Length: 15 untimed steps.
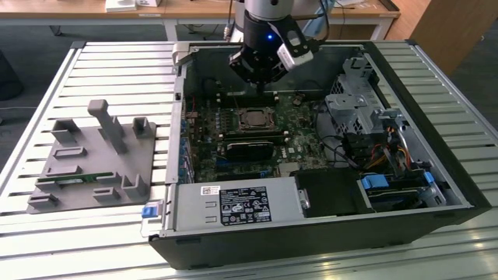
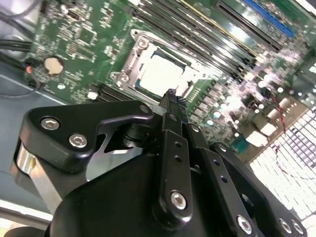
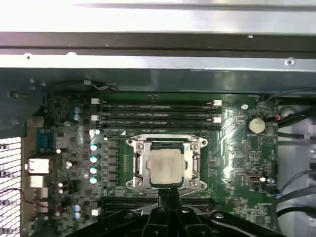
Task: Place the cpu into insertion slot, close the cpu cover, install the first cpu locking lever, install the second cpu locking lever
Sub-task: 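Install the first cpu locking lever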
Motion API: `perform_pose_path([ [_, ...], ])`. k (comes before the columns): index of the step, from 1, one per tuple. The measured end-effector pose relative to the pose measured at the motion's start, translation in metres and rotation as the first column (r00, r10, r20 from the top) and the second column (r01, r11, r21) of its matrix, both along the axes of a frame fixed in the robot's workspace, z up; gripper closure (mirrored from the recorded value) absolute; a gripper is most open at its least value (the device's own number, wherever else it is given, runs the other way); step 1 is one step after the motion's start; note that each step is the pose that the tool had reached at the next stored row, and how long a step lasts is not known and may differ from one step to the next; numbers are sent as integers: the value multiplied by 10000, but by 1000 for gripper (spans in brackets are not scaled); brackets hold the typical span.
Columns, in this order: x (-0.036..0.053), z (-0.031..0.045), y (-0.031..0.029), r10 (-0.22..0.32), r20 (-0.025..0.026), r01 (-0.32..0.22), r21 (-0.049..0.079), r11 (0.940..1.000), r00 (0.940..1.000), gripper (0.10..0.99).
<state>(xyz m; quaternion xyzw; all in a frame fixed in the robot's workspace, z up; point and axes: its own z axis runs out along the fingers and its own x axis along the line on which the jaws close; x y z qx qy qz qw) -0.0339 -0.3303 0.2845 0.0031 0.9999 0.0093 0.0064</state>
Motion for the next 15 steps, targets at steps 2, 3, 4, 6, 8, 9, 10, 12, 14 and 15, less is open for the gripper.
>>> perform_pose_path([
  [2,-1,-1,0,54,260,-55,4,10000,9996,980],
  [3,-2,-1,0,77,379,-77,6,10000,9993,980],
  [4,-4,-1,0,86,466,-87,33,10000,9989,980],
  [6,-5,-2,0,82,492,-96,268,9996,9988,980],
  [8,-5,-3,0,77,495,-100,477,9988,9987,980],
  [9,-7,-4,0,83,497,-112,585,9982,9987,980],
  [10,-10,-6,-1,91,507,-124,650,9978,9987,980],
  [12,-12,-8,0,147,544,-182,654,9977,9984,980],
  [14,-25,-13,-1,184,585,-222,654,9976,9981,980],
  [15,-37,-15,-1,182,587,-221,657,9976,9981,980],
])
